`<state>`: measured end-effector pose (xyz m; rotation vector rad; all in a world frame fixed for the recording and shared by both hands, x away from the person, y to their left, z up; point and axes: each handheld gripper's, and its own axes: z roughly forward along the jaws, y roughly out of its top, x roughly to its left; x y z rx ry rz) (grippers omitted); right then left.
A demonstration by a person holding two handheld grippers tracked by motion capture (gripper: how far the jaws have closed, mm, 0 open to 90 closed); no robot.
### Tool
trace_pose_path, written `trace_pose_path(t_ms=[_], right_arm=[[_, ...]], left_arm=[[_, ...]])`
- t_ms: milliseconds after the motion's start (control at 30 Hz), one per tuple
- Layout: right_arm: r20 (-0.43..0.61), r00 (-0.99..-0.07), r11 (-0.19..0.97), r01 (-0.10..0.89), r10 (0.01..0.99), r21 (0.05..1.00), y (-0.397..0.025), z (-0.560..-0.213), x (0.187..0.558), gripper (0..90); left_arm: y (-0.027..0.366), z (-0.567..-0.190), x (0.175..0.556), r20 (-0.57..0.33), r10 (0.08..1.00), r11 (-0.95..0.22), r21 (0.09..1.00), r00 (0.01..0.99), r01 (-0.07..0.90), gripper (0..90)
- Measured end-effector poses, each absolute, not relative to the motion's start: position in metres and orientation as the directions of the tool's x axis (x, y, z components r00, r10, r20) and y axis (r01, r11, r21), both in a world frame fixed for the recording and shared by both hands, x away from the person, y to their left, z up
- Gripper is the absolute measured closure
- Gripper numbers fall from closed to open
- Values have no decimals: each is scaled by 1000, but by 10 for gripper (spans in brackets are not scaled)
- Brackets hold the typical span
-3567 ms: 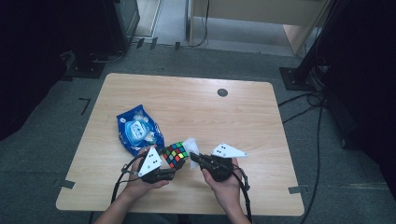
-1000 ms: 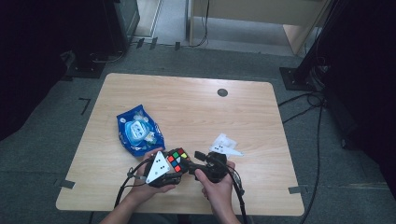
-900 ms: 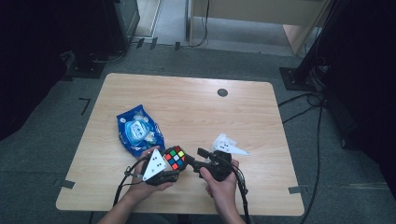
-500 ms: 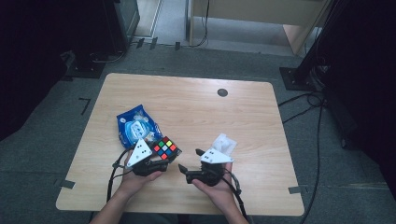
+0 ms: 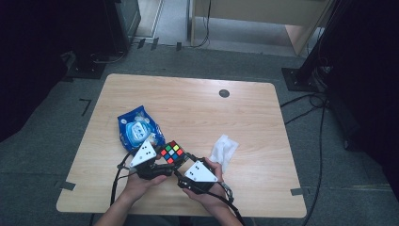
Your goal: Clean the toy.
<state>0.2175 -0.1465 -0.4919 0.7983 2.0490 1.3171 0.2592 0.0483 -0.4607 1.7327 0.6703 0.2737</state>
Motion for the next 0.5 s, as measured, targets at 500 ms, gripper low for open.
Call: trace_pose_path(t_ms=[500], right_arm=[[-150, -621, 334, 191, 770, 923, -145, -491, 215, 322]], left_arm=[[46, -460, 259, -199, 540, -139, 937, 818, 319, 340]])
